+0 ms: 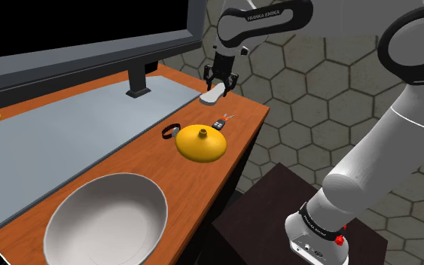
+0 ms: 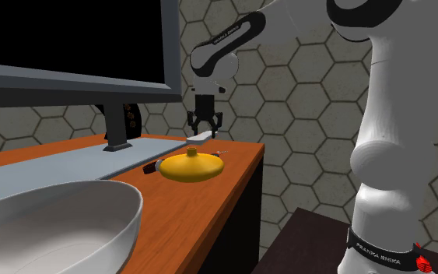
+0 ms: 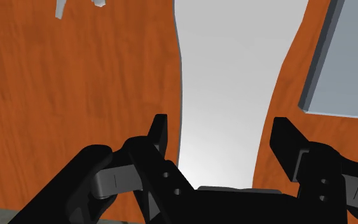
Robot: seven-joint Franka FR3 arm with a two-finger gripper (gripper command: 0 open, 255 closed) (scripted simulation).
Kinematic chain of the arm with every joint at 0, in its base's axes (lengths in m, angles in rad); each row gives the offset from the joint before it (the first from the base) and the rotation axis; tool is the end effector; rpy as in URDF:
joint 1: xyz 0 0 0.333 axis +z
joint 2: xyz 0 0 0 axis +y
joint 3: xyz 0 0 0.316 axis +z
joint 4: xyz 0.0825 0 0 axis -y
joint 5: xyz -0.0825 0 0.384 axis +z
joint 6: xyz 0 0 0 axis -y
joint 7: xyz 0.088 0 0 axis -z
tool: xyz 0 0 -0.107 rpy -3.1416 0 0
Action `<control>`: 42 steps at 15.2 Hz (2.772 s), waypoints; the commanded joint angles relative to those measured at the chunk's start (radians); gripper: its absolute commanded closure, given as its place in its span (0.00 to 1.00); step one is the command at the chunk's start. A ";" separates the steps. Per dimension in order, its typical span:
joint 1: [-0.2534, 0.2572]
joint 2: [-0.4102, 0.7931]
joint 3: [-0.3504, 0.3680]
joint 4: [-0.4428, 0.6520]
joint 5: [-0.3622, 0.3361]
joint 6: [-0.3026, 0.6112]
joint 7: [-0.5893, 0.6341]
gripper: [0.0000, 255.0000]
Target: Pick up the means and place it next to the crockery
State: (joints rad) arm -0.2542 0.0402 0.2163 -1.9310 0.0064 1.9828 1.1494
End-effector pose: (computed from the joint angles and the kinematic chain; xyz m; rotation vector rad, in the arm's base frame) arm 0.5696 -0.0224 0.4663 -2.5860 1.7503 -0.0047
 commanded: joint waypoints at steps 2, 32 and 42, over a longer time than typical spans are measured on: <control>0.000 -0.009 0.000 0.031 0.002 -0.040 0.000 1.00; 0.086 -0.301 0.089 -0.023 0.084 -0.264 0.156 1.00; 0.182 -0.485 0.201 -0.162 0.180 -0.286 0.329 1.00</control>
State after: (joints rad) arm -0.0831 -0.4283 0.4025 -2.0834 0.1746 1.7006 1.4553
